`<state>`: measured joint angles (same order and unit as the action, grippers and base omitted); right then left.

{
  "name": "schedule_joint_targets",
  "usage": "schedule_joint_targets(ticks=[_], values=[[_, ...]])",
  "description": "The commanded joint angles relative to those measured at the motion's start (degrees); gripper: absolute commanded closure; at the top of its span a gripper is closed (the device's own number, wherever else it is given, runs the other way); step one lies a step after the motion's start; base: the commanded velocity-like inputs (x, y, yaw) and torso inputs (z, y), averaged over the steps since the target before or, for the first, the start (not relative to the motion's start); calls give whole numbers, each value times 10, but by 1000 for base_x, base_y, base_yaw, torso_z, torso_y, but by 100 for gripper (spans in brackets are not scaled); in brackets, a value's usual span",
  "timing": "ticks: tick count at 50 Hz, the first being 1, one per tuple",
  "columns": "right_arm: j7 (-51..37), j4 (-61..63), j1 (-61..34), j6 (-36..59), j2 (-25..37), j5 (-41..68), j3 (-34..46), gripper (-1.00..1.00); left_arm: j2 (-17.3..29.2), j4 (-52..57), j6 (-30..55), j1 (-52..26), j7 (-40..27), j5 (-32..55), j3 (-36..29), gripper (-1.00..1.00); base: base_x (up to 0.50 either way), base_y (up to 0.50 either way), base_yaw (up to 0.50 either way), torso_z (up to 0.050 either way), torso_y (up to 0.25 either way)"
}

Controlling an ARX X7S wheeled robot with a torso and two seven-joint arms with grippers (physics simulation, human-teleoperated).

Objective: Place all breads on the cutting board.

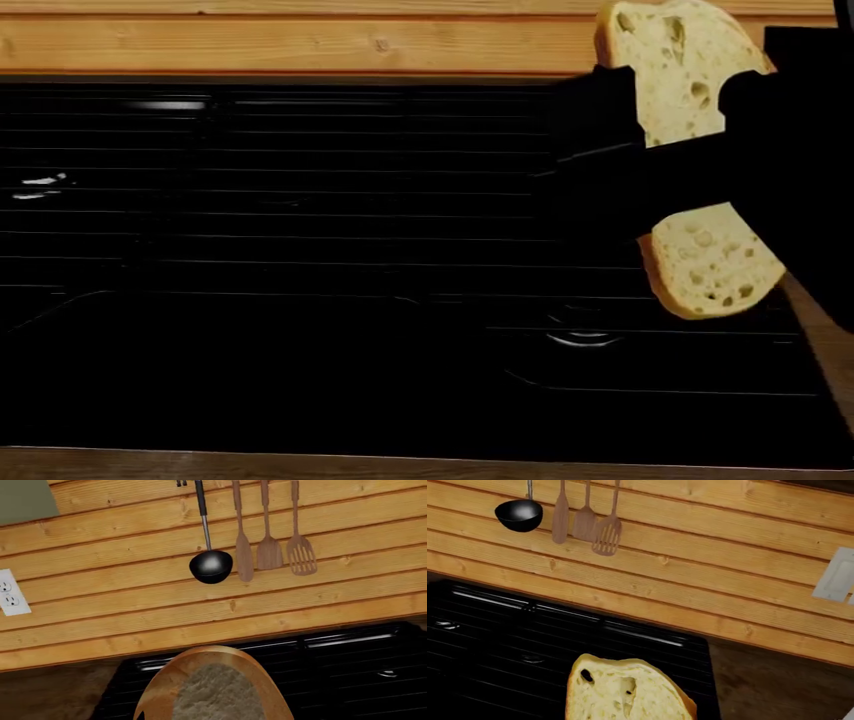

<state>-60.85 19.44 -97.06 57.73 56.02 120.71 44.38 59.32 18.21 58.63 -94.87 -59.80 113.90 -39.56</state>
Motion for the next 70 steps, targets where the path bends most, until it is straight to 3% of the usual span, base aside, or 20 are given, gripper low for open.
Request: schedule_joint_targets(ticks=[1, 70], values=[[5, -1, -6, 9, -3, -8, -2, 100, 0, -4, -8, -4, -5, 5, 0, 100, 0, 500, 0, 0, 0], [23, 14, 25, -19, -2, -29, -7, 100, -5, -13, -7, -14, -6, -7, -4, 100, 0, 500, 0, 0, 0]])
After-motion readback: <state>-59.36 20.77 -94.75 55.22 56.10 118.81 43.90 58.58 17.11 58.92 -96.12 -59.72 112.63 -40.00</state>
